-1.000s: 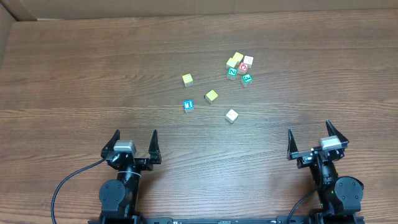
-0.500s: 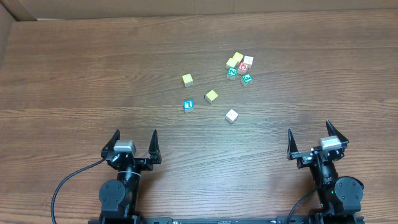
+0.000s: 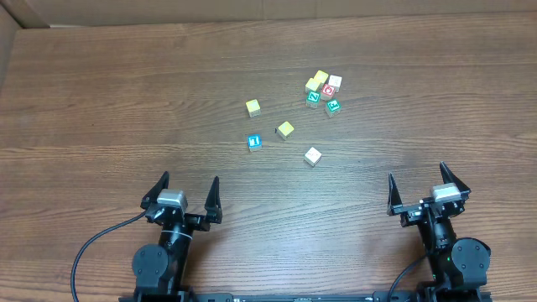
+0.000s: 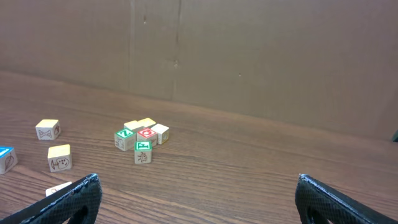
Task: Flip 3 blocks
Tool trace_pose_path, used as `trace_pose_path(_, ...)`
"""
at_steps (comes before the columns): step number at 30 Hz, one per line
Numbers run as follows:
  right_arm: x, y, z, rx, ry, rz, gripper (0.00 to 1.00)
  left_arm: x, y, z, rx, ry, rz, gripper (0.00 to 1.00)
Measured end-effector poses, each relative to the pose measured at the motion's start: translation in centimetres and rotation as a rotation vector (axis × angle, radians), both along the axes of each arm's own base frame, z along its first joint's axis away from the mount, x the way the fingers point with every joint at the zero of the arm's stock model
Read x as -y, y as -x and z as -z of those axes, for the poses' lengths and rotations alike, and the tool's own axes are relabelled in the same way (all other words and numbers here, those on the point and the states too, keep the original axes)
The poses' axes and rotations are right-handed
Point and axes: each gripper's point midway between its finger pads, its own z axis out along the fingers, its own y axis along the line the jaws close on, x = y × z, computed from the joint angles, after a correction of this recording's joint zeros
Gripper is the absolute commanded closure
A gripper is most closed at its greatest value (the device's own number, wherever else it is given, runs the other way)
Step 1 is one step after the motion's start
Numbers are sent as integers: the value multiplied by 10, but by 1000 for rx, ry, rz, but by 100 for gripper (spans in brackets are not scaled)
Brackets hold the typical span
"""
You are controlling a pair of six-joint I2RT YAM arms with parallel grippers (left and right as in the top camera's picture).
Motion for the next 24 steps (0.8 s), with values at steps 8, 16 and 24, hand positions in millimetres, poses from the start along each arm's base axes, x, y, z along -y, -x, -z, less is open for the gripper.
trace_pose_path(8,0,0,0,1,1,0,0,25,16,-63,129,103,159,0)
trace_pose_path(16,0,0,0,0,1,0,0,27,64,-201,303,128,201,0)
trace_pose_path(24,0,0,0,0,0,0,0,39,33,-280,37,143,247,0)
